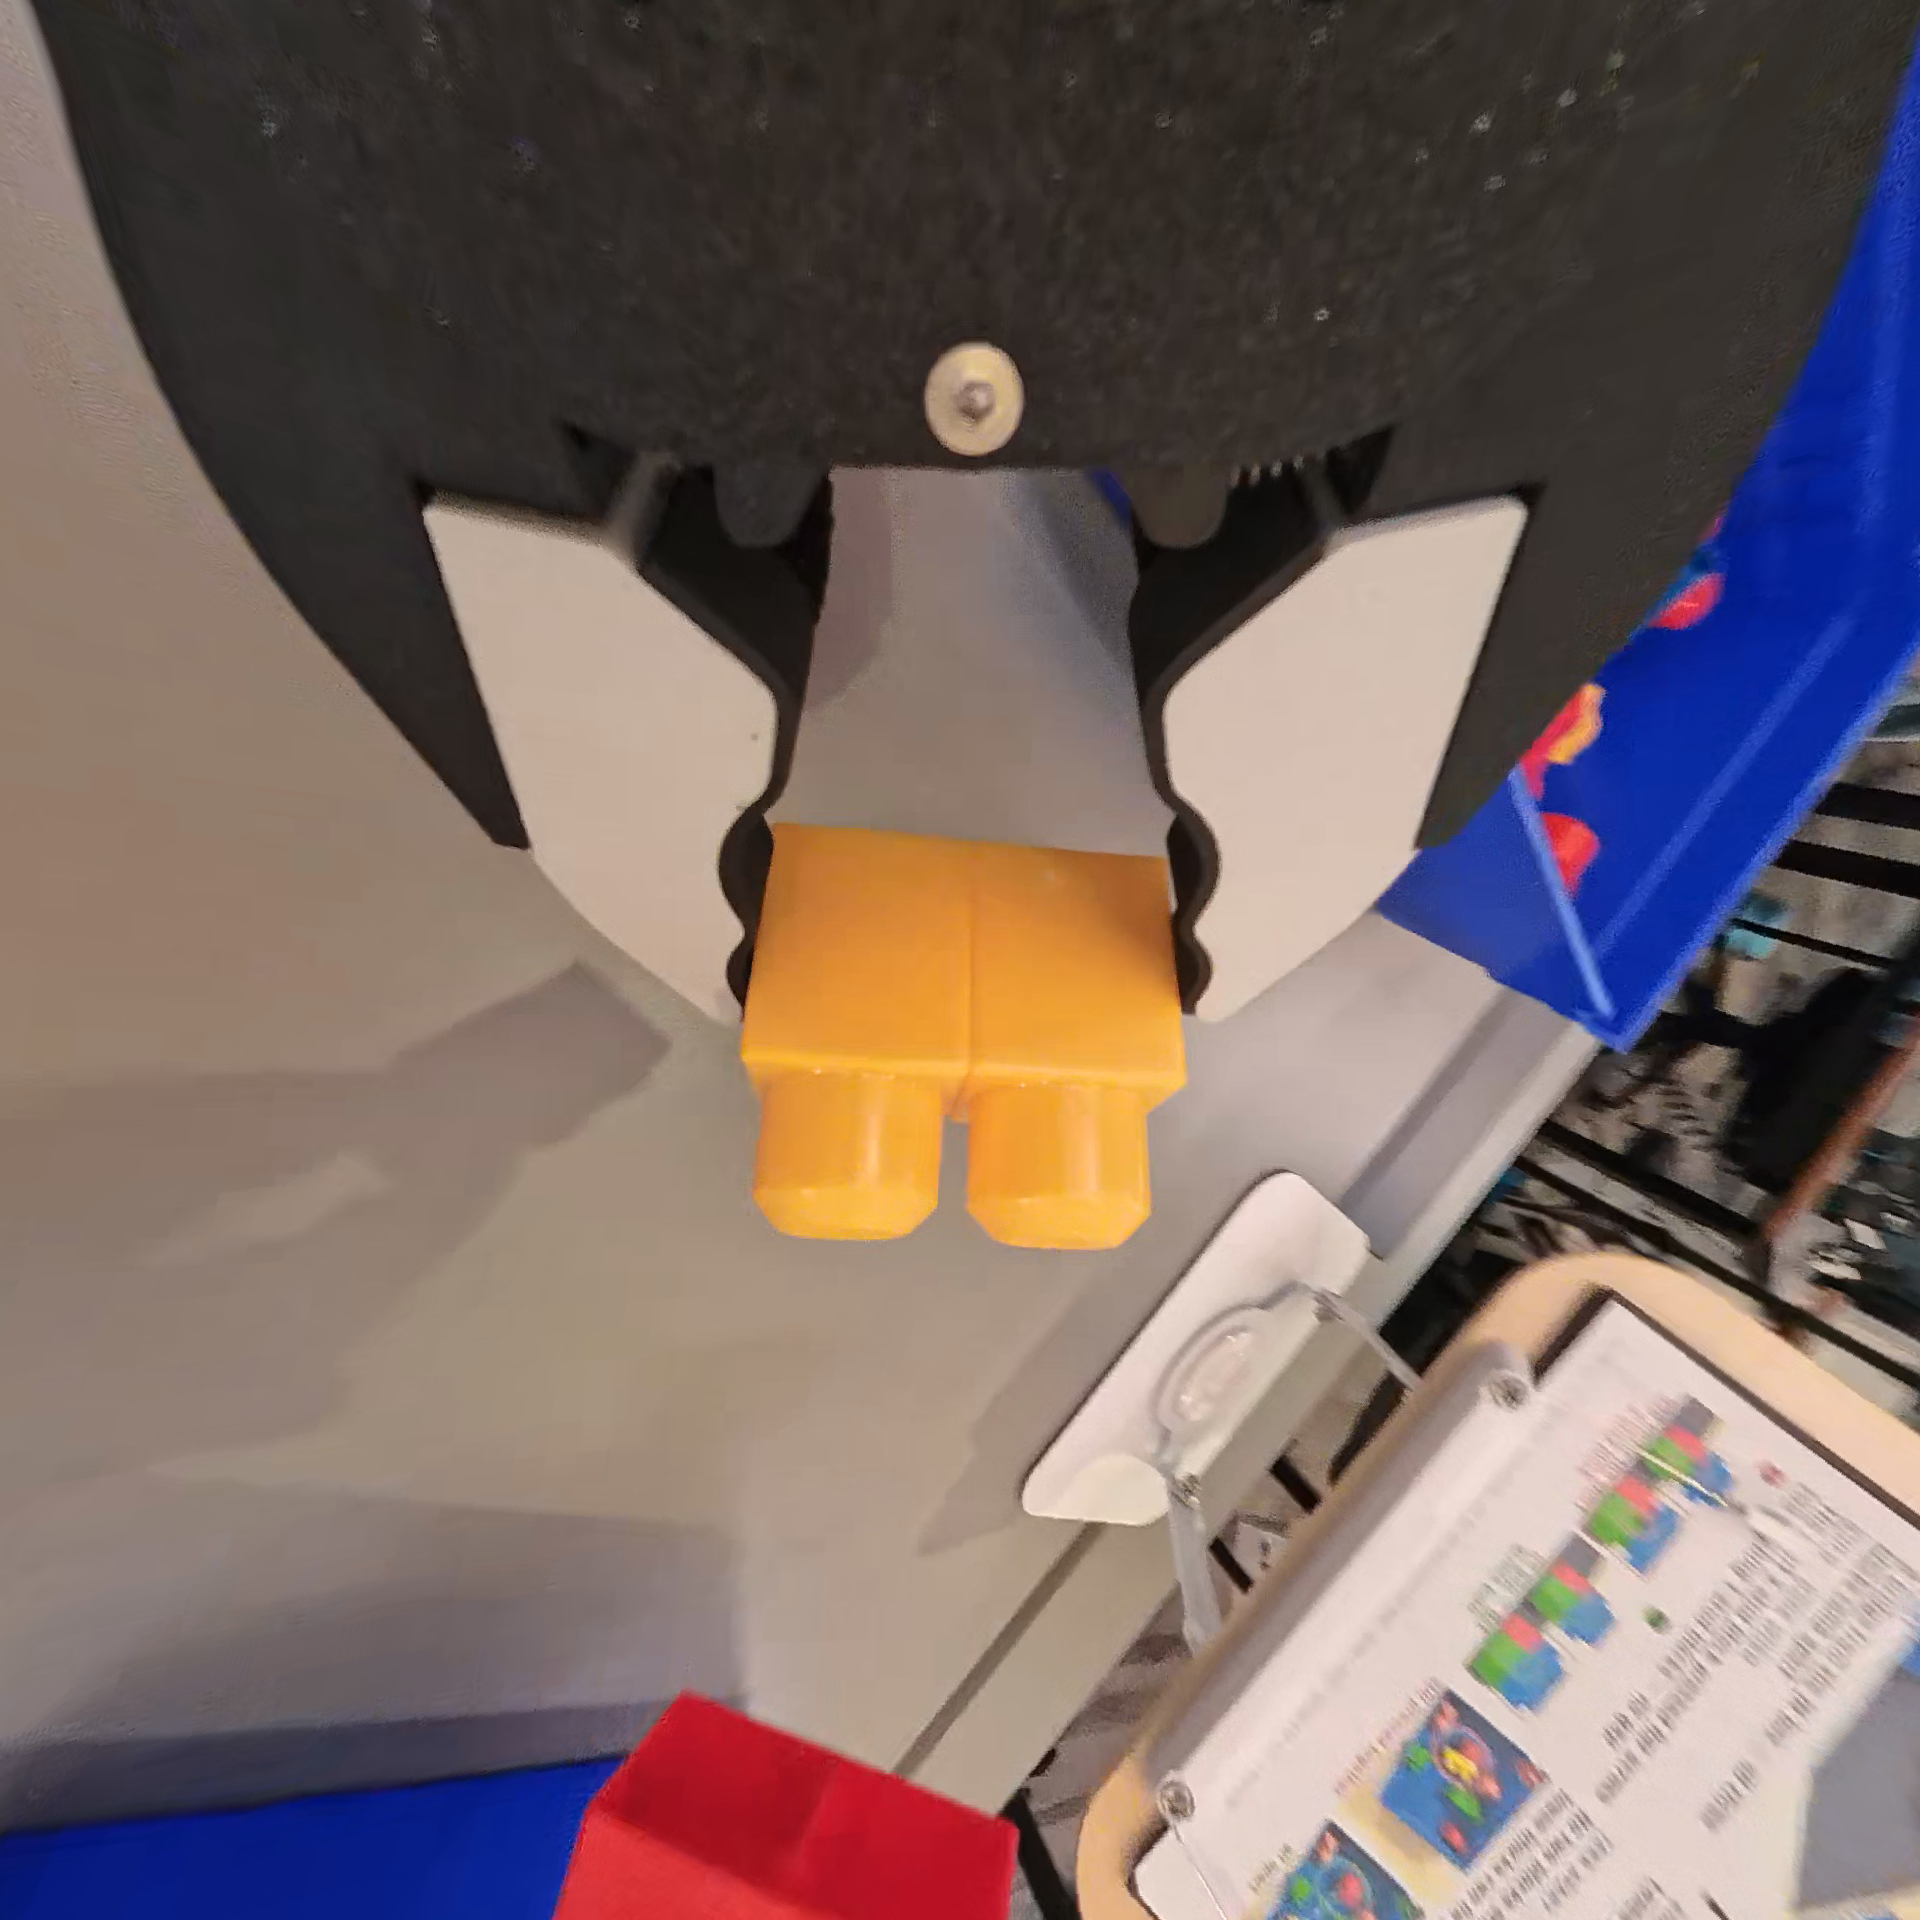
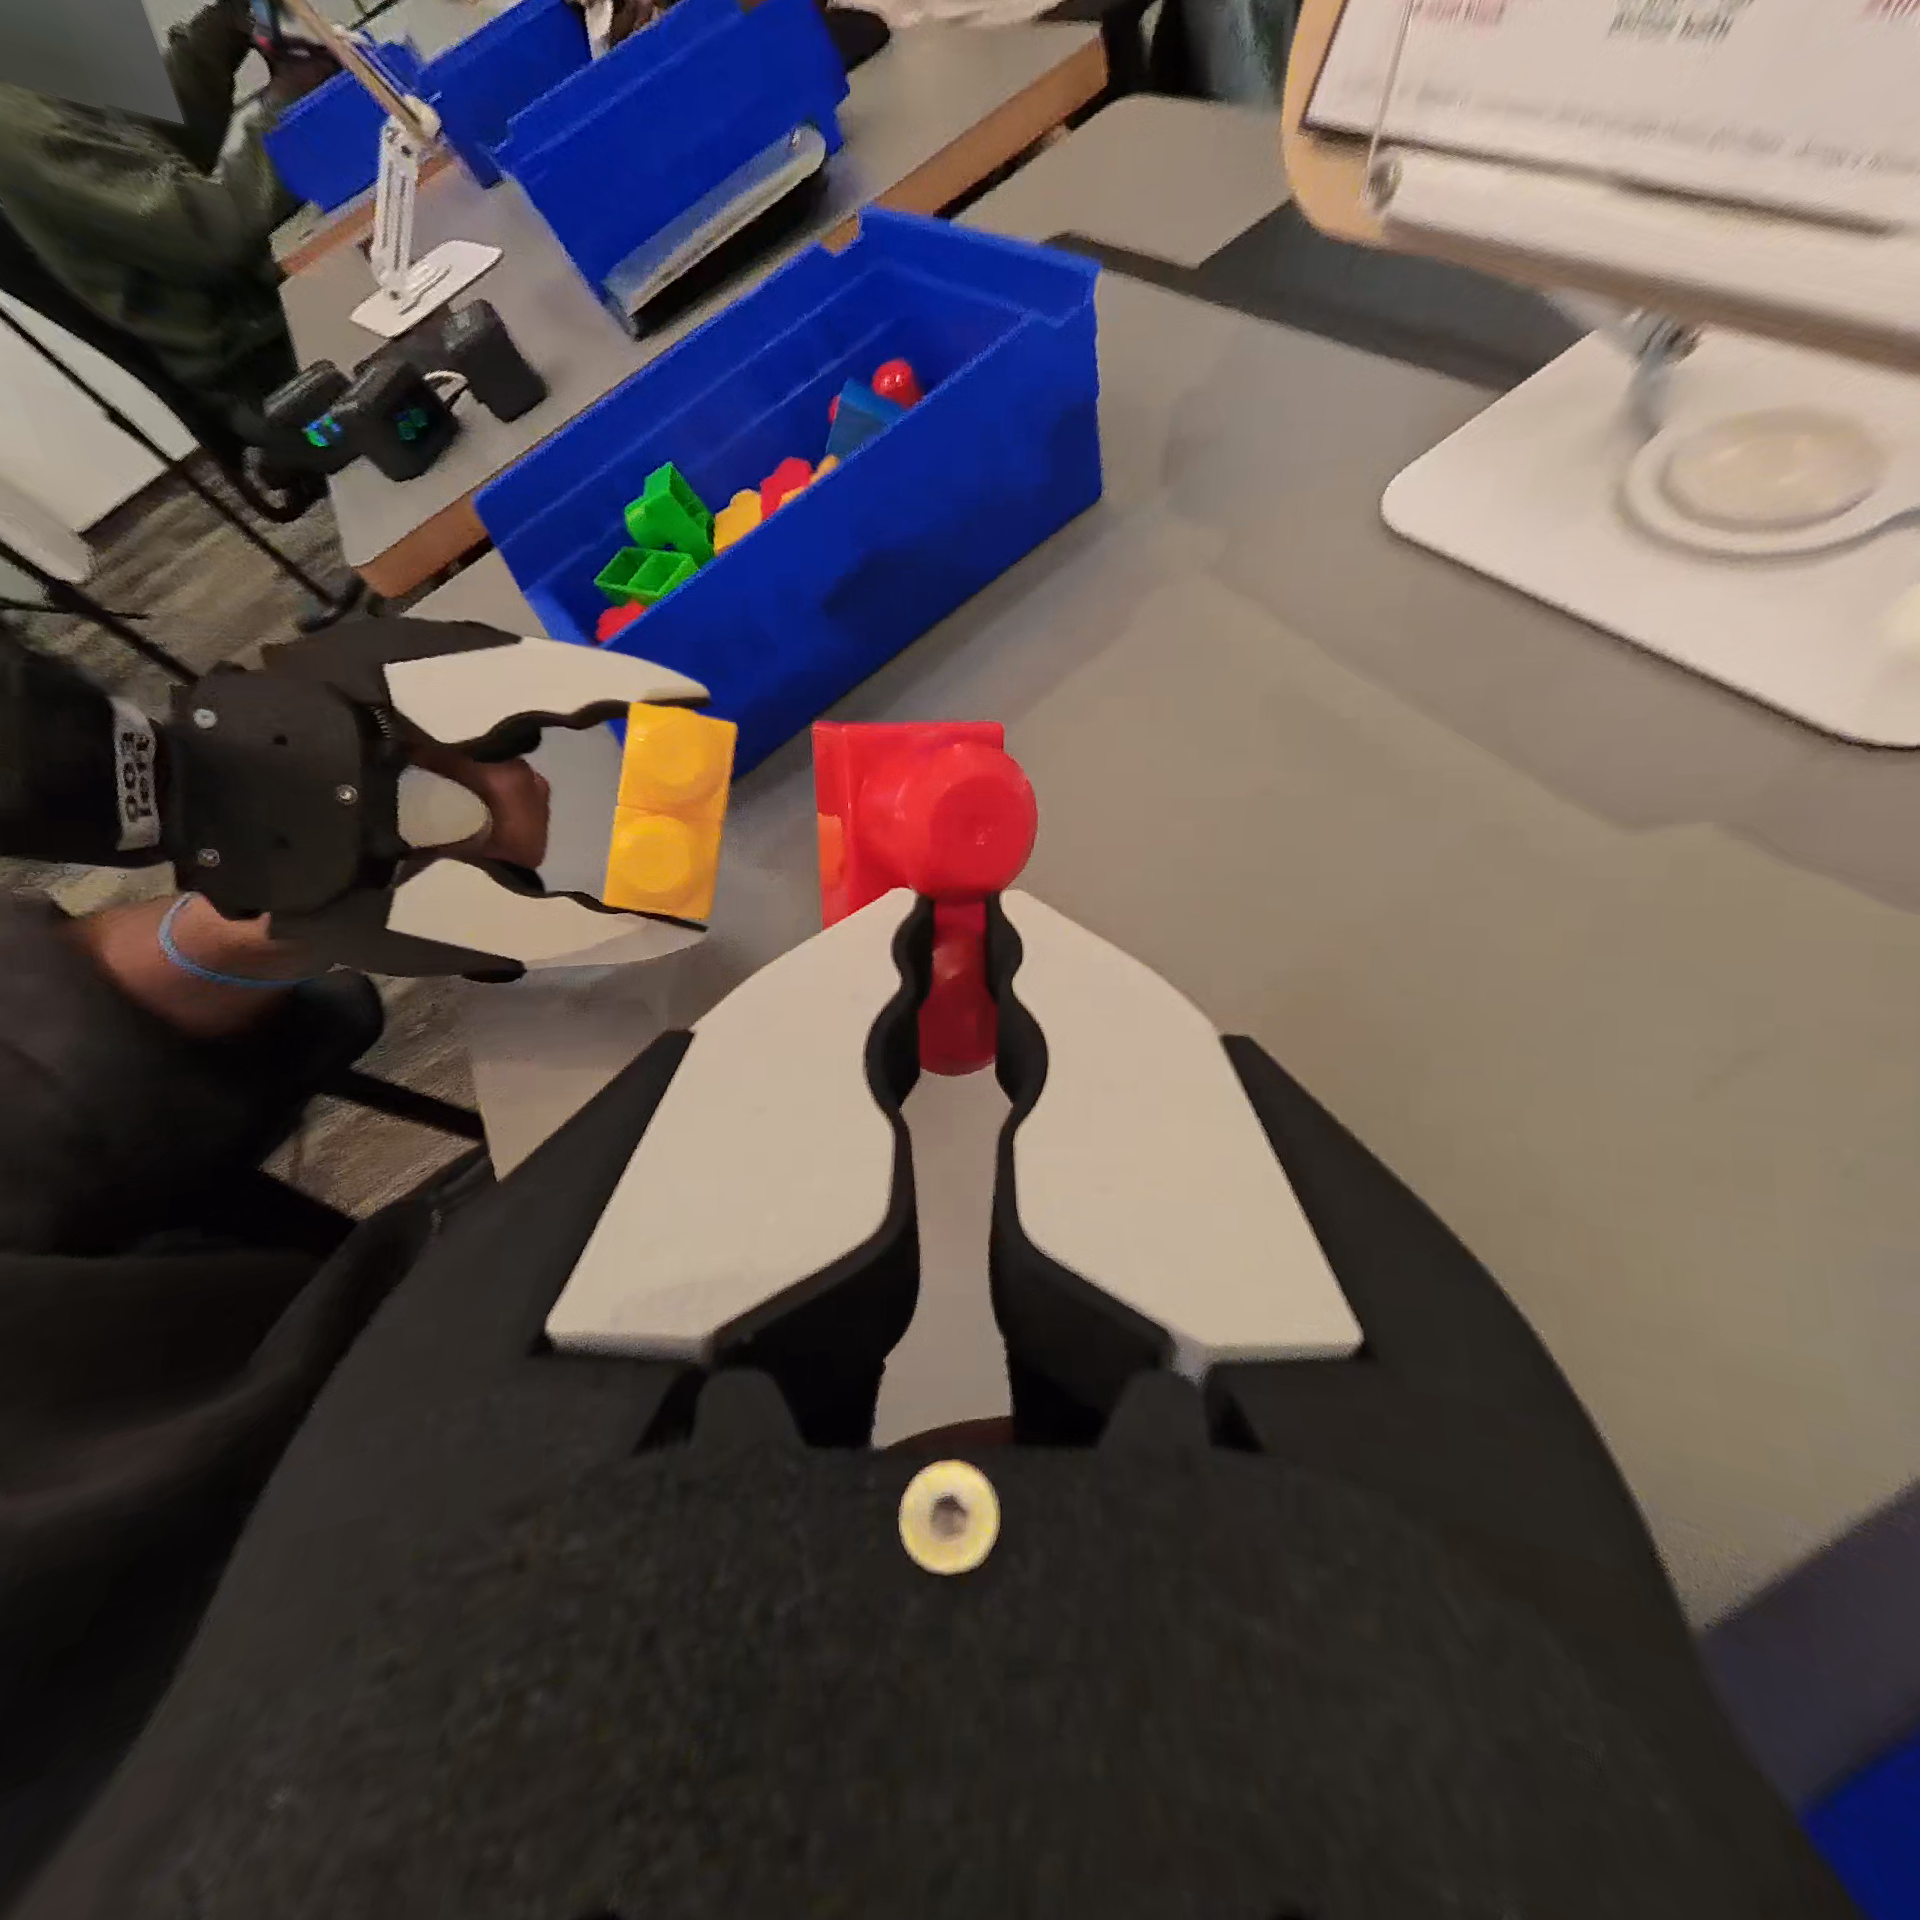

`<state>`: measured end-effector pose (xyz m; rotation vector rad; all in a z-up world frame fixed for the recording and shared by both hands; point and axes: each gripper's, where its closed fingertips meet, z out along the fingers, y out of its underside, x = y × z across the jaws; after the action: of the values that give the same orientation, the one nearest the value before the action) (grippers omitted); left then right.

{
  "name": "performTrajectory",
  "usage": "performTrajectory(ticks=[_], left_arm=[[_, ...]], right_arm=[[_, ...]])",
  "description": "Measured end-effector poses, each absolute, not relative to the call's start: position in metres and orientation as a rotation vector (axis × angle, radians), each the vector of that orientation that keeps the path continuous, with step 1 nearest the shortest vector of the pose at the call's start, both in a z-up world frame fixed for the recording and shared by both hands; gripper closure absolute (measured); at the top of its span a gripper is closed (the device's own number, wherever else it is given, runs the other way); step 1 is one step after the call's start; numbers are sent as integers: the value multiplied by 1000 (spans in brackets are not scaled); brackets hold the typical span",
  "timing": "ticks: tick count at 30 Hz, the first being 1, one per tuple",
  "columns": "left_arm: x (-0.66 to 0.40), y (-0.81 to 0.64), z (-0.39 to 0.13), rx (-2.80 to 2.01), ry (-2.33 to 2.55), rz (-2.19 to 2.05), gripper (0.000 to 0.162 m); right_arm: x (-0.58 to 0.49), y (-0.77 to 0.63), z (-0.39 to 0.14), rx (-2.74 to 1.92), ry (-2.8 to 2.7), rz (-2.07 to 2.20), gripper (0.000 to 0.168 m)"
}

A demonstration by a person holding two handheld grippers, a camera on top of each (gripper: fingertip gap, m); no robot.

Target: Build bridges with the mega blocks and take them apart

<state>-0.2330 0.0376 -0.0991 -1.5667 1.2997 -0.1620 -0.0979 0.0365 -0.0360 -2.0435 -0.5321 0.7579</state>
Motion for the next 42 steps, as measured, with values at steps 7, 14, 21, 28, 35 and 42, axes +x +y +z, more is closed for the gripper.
performTrajectory(ticks=[7,14,21,28,35,42], left_arm=[[-207,44,-94,-1402,1397,65,87],[-179,37,-96,-1328,1443,123,87],[-173,36,-101,-1329,1445,126,88],[-173,37,-111,-1356,1430,88,88],[-173,37,-113,-1367,1427,89,88],[-174,38,-121,-1373,1444,112,88]], right_arm=[[-129,16,-41,-2007,-518,775,159],[-136,19,-62,-2040,-497,693,159],[-140,15,-70,-2057,-536,682,159],[-145,11,-74,-2055,-515,795,159],[-147,10,-78,-2060,-539,774,159],[-149,12,-86,-2060,-516,856,159]])
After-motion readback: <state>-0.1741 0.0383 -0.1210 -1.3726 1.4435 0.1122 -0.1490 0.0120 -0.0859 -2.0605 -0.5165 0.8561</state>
